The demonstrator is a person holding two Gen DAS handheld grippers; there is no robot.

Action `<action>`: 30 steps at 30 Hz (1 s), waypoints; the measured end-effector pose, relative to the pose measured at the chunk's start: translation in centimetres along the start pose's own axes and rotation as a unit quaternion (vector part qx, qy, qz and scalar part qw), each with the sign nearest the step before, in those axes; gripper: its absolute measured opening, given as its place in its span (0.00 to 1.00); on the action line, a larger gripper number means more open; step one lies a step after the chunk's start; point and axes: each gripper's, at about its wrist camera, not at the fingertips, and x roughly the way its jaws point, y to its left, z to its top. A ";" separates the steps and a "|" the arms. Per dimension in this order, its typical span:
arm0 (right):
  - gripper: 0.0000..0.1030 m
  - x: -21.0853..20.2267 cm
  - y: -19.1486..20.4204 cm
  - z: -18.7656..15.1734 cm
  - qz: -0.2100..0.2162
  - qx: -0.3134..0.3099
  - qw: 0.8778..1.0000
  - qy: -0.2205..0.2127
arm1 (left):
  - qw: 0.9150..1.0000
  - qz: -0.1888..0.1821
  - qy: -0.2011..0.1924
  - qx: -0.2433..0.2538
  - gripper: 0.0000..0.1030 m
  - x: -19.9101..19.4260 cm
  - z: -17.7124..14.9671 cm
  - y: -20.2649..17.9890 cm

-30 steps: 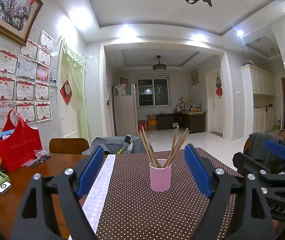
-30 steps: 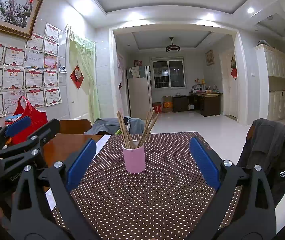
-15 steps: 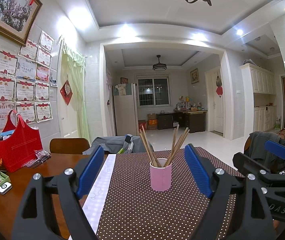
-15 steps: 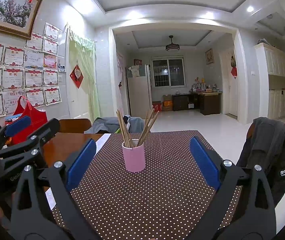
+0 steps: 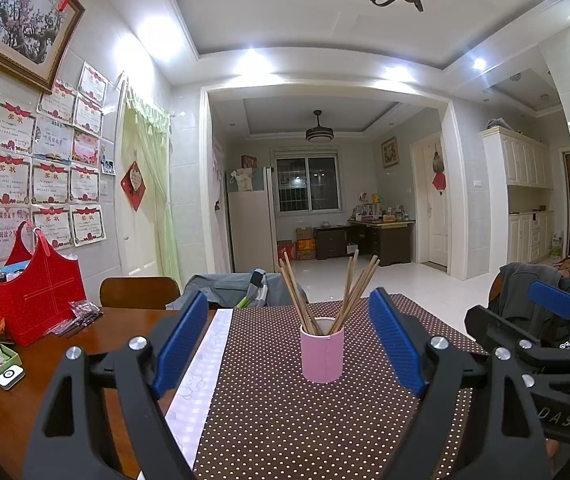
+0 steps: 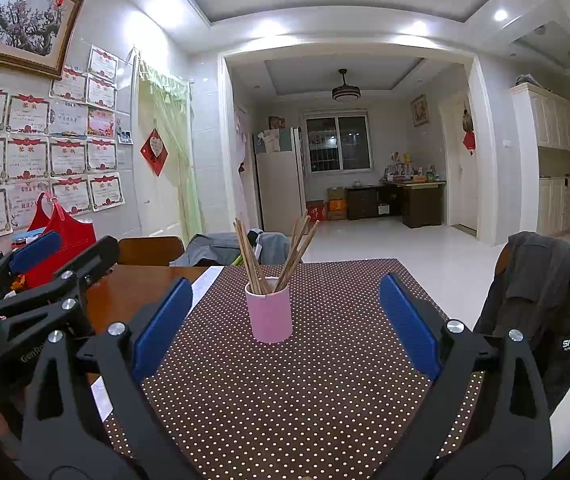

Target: Organize utensils

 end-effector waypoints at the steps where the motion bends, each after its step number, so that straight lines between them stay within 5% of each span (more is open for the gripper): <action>1: 0.90 0.1 0.0 0.1 0.000 0.000 1.000 0.000 | 1.000 0.000 0.000 0.000 0.79 0.0 0.0 0.0; 30: 0.90 0.2 -0.1 0.2 0.000 0.001 1.000 0.002 | 1.000 -0.001 0.000 0.001 0.79 -0.1 -0.1 0.1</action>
